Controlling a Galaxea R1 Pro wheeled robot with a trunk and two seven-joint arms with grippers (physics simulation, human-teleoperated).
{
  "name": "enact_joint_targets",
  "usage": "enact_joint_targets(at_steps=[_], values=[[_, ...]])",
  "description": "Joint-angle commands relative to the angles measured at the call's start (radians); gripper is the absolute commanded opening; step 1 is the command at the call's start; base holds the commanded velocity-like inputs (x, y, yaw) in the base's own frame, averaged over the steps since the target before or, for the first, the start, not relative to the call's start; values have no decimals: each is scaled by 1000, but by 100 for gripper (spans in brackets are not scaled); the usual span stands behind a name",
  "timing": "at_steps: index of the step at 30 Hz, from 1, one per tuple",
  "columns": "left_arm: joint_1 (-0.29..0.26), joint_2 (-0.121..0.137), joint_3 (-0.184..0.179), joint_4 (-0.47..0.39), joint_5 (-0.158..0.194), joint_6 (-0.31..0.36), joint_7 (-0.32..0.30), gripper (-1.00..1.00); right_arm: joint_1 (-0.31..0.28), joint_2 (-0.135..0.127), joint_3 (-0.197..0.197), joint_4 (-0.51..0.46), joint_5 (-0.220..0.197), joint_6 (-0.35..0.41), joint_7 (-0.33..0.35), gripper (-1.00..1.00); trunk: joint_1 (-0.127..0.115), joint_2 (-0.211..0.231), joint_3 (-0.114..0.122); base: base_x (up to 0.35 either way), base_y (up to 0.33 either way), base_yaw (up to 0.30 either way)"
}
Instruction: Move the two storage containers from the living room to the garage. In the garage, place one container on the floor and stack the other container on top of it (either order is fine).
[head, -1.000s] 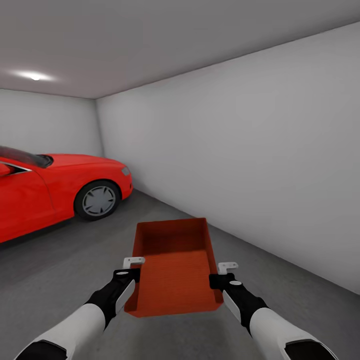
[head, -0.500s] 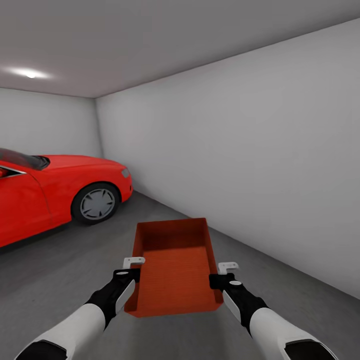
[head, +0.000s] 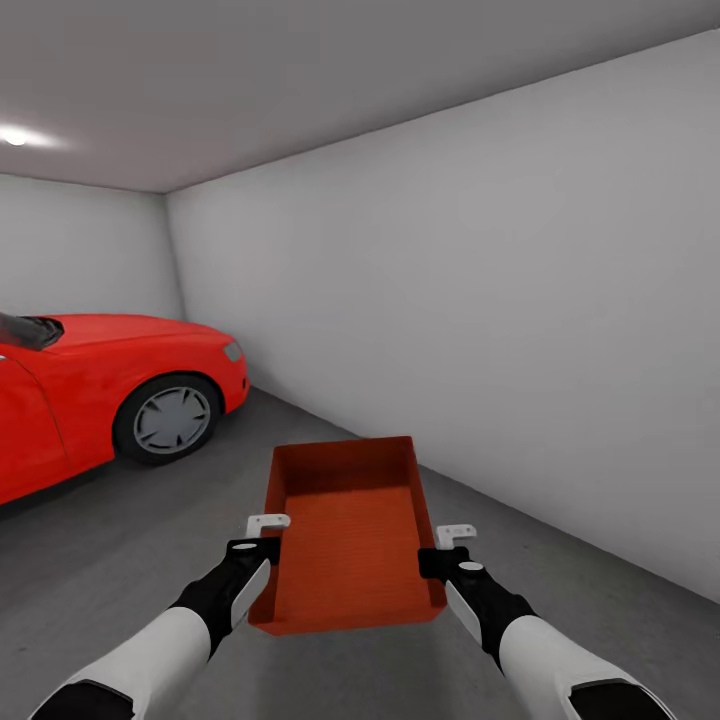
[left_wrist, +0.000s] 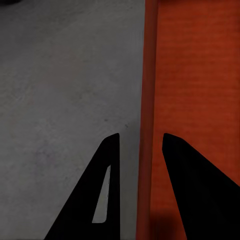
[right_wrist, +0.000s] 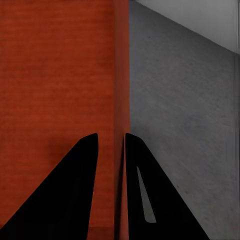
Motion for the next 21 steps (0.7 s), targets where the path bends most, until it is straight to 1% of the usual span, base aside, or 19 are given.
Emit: enact_joint_targets(at_steps=[1, 21], values=[[0, 3, -12, -5, -2, -77, 16, -100, 0, -1, 6, 1, -14, 7, -14, -100, 1, -1, 0, 321, 143, -243], [0, 3, -12, -5, -2, -77, 16, -100, 0, -1, 6, 1, -14, 6, -15, -100, 1, -1, 0, 321, 159, -245]])
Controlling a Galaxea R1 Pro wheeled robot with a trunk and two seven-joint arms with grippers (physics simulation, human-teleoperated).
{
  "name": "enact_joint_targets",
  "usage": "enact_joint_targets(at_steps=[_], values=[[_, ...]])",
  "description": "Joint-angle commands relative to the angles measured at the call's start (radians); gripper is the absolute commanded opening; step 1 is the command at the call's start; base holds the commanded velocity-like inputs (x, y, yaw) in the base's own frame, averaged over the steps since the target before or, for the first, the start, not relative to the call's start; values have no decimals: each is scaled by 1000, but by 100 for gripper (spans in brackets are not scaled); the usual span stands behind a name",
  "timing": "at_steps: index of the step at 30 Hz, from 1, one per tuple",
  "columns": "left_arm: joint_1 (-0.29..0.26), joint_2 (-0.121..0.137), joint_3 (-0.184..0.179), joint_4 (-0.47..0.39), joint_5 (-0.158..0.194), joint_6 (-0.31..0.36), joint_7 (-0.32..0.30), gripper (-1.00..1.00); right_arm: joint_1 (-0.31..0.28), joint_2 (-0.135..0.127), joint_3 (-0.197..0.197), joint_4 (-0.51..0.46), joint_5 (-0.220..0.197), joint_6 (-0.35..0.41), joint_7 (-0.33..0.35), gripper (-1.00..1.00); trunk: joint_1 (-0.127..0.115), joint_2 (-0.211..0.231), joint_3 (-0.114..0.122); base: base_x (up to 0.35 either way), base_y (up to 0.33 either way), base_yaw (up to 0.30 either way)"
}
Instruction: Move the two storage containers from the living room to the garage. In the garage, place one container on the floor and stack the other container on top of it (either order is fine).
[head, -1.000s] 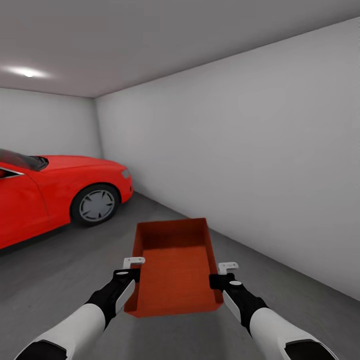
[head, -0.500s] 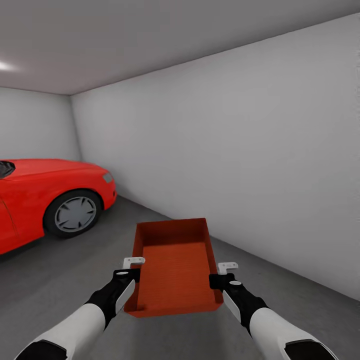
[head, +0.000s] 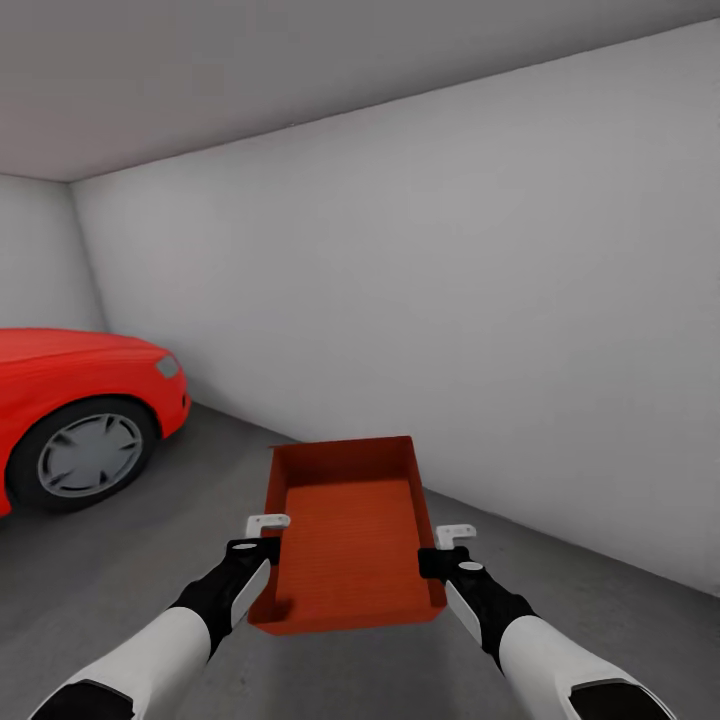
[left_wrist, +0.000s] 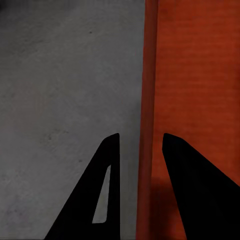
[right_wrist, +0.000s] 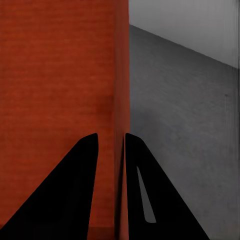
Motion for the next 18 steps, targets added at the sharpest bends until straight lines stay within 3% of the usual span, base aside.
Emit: enact_joint_targets(at_steps=[1, 6, 18], values=[[0, 3, -11, -5, -2, -76, 16, -100, 0, -1, 5, 1, -13, 6, -14, -100, 1, -1, 0, 321, 162, -245], [0, 3, -11, -5, -2, -76, 16, -100, 0, -2, 5, 1, -13, 6, -14, -100, 1, -1, 0, 321, 162, -158], [0, 3, -11, -6, -2, -77, 16, -100, 0, -3, 4, 1, -14, 6, -14, -100, 1, -1, 0, 321, 163, -19]])
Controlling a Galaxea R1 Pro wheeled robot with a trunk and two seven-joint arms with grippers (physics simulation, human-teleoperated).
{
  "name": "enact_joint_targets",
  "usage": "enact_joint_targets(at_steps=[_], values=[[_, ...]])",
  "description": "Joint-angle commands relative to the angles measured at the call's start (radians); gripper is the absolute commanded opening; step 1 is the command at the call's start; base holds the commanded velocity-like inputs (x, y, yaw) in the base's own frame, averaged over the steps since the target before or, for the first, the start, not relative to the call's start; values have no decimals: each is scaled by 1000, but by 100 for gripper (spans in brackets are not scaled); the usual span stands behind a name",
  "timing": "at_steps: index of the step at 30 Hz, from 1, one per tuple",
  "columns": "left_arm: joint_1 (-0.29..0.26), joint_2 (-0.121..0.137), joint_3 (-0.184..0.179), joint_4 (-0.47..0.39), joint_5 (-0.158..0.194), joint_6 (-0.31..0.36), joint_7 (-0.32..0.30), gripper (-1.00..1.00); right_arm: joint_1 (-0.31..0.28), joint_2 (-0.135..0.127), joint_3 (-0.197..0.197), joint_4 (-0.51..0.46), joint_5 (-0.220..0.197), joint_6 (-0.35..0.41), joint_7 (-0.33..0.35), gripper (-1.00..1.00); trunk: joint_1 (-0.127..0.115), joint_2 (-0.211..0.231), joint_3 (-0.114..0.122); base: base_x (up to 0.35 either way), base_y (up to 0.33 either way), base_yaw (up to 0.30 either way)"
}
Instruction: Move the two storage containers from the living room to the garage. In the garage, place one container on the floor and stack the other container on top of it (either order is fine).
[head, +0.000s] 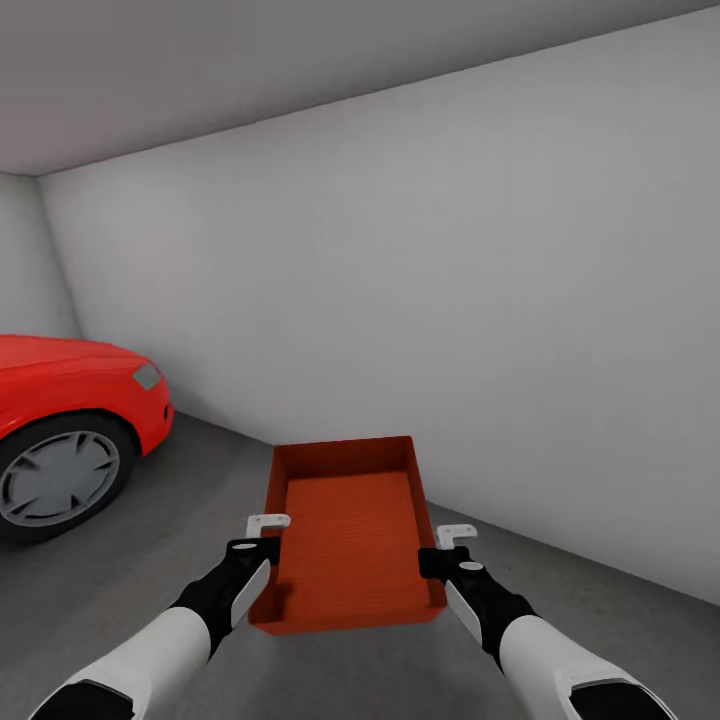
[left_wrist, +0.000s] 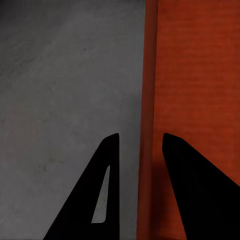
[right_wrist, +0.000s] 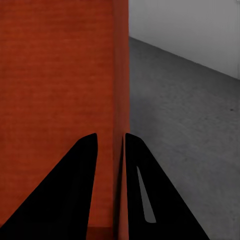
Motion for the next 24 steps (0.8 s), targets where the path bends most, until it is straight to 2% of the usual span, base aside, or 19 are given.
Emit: enact_joint_targets(at_steps=[1, 24], values=[[-1, 3, -13, -6, -1, -77, 17, -100, 0, -1, 3, 1, -12, 6, -15, -100, 1, -1, 0, 321, 165, -159], [-1, 3, -13, -6, -1, -77, 17, -100, 0, -3, 3, 1, -12, 6, -15, -100, 1, -1, 0, 321, 165, -244]])
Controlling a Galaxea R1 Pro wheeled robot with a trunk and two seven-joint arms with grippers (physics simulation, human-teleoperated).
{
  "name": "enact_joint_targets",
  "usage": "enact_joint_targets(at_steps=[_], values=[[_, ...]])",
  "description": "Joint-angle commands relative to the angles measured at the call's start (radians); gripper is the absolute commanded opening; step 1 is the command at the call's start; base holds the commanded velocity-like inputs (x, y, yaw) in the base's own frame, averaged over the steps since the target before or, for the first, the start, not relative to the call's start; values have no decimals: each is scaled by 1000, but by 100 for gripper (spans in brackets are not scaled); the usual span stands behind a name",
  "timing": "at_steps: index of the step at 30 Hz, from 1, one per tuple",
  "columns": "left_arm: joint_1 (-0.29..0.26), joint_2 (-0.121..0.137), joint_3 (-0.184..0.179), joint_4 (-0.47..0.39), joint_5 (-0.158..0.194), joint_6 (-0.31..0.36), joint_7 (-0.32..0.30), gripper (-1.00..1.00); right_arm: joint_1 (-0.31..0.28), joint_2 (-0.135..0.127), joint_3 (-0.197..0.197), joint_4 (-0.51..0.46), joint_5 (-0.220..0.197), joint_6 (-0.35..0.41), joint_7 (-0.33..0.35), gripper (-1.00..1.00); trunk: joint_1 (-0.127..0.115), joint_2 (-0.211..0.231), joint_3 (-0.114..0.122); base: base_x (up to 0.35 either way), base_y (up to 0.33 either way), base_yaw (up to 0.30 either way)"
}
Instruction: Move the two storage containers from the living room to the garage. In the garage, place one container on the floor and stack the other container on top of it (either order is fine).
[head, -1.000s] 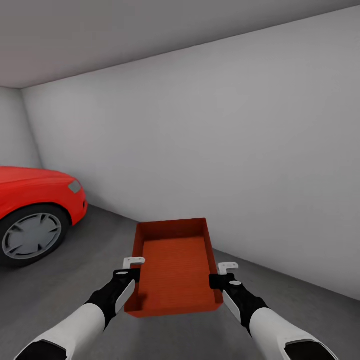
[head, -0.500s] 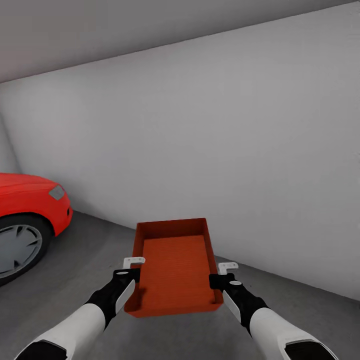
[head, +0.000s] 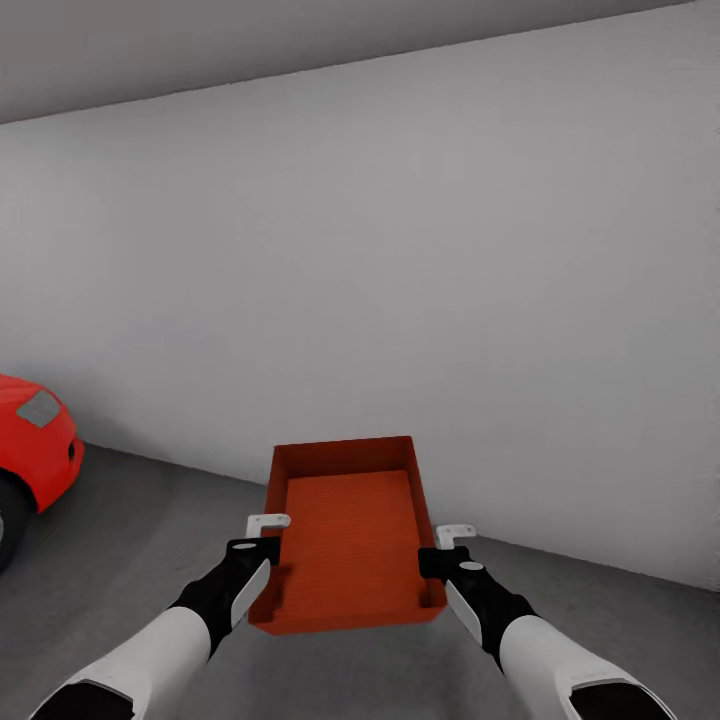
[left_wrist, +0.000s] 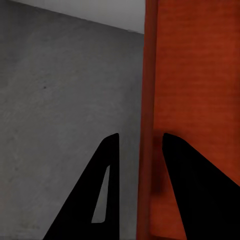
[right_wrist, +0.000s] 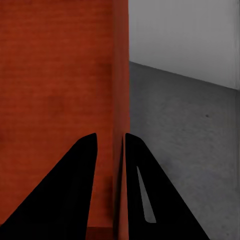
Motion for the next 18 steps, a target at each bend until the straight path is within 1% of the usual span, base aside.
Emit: enact_joint_targets(at_steps=[1, 12, 18], values=[[0, 3, -13, -6, 0, -78, 17, -100, 0, -3, 3, 1, -12, 6, -15, -100, 1, -1, 0, 321, 165, -251], [0, 3, -13, -6, 0, -78, 17, -100, 0, -1, 3, 1, -12, 6, -15, -100, 1, -1, 0, 321, 163, -251], [0, 3, -13, -6, 0, -78, 17, -100, 0, -1, 3, 1, -12, 6, -15, -100, 1, -1, 0, 313, 115, -251]])
